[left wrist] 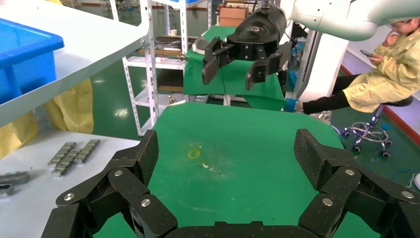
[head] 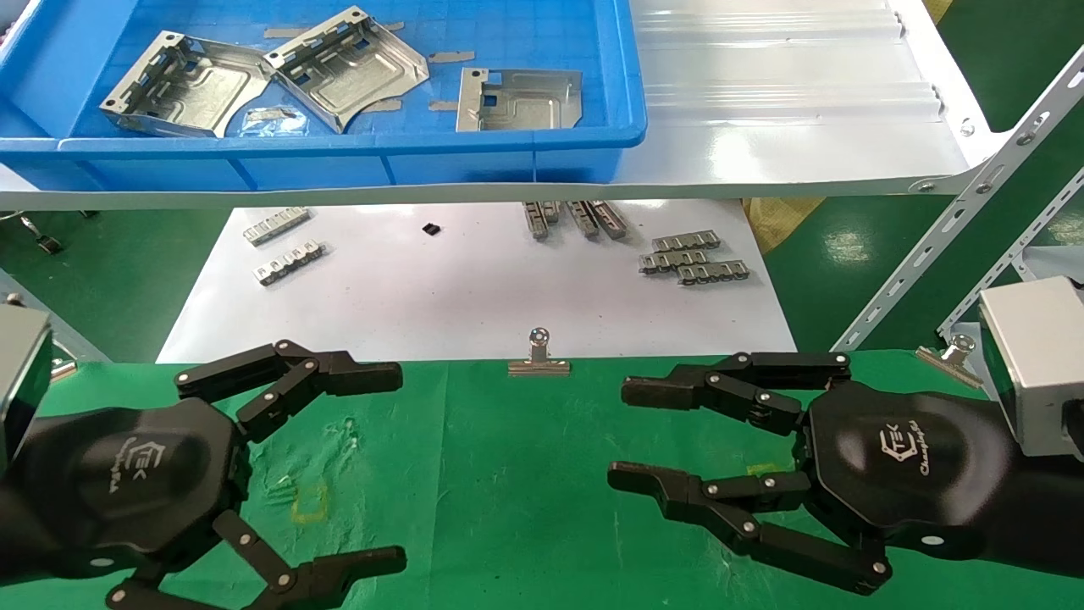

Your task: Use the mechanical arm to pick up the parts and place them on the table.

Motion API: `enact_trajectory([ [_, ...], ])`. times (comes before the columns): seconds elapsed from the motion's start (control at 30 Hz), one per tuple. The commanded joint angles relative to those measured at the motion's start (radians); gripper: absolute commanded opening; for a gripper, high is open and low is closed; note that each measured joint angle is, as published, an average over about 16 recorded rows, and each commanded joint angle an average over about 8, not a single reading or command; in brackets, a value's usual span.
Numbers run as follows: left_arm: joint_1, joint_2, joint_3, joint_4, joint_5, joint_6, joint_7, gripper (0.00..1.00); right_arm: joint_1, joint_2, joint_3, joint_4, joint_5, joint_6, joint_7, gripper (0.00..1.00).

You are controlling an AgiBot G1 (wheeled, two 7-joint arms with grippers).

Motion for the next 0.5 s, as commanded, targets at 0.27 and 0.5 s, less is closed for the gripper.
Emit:
enact_trajectory([
  [0.27, 0.000, 0.000, 0.000, 0.000, 0.000, 0.000, 0.000, 1.00, 0.000, 0.000, 0.000, 0.000, 0.000, 0.000, 0.000, 0.00],
  [0.5, 0.000, 0.000, 0.000, 0.000, 0.000, 0.000, 0.000, 1.00, 0.000, 0.000, 0.000, 0.000, 0.000, 0.000, 0.000, 0.00],
])
